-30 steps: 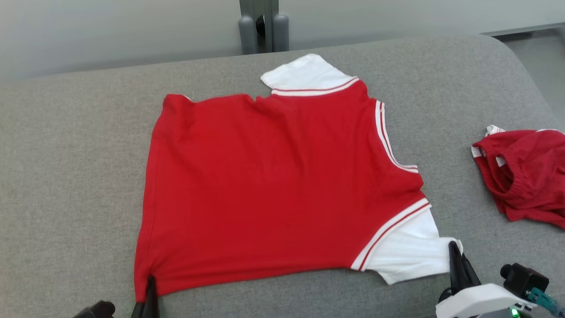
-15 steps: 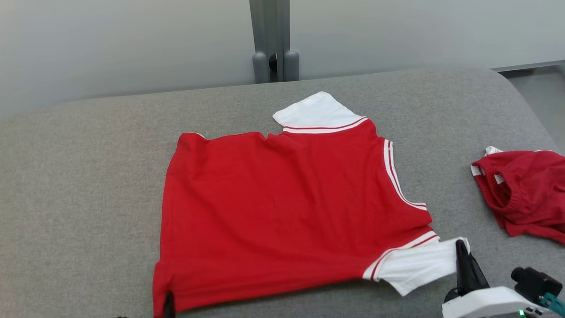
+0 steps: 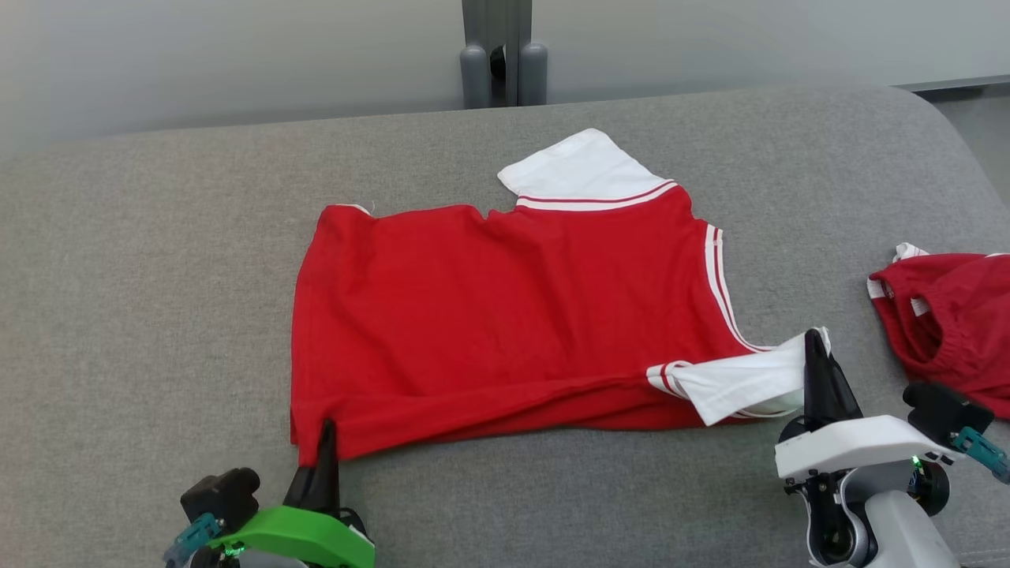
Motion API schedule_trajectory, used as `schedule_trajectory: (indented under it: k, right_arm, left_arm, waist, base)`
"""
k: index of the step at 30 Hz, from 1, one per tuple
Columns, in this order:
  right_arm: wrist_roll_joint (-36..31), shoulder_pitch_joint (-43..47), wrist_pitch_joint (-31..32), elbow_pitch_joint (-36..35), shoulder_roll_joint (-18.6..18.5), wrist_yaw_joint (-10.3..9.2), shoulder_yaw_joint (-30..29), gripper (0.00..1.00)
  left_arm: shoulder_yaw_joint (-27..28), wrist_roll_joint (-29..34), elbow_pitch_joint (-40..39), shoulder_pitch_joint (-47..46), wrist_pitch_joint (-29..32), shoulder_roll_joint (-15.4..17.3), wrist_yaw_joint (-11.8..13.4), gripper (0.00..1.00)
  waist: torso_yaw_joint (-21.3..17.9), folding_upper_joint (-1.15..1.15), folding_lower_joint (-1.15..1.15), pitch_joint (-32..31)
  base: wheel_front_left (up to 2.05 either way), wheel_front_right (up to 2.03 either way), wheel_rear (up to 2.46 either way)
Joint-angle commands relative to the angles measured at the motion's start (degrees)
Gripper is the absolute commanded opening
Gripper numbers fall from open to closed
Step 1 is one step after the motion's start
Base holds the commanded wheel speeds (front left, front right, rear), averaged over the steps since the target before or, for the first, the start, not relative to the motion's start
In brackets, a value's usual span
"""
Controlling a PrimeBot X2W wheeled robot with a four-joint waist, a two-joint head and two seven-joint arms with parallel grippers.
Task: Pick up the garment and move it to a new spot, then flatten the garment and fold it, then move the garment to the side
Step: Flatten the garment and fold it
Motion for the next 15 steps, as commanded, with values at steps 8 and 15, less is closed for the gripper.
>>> schedule_trajectory:
  k: [8,15]
  right_arm:
    - [-2.11,-6.66,-0.15,5.97,-0.06,-0.09,-0.64,0.0]
    - [-3.03,-10.17,-0.15,8.32,-0.06,-0.09,-1.4,0.0]
  left_arm:
    - [-1.78,-0.07,4.31,-7.55,0.03,0.39,0.12,0.0]
    - [-2.23,-0.39,7.31,-11.43,0.03,0.38,0.12,0.07]
  waist:
    - [0.82,0.0,0.0,4.94]
    - [1.01,0.0,0.0,7.2]
  base:
    - [0.0,0.0,0.0]
    - [0.0,0.0,0.0]
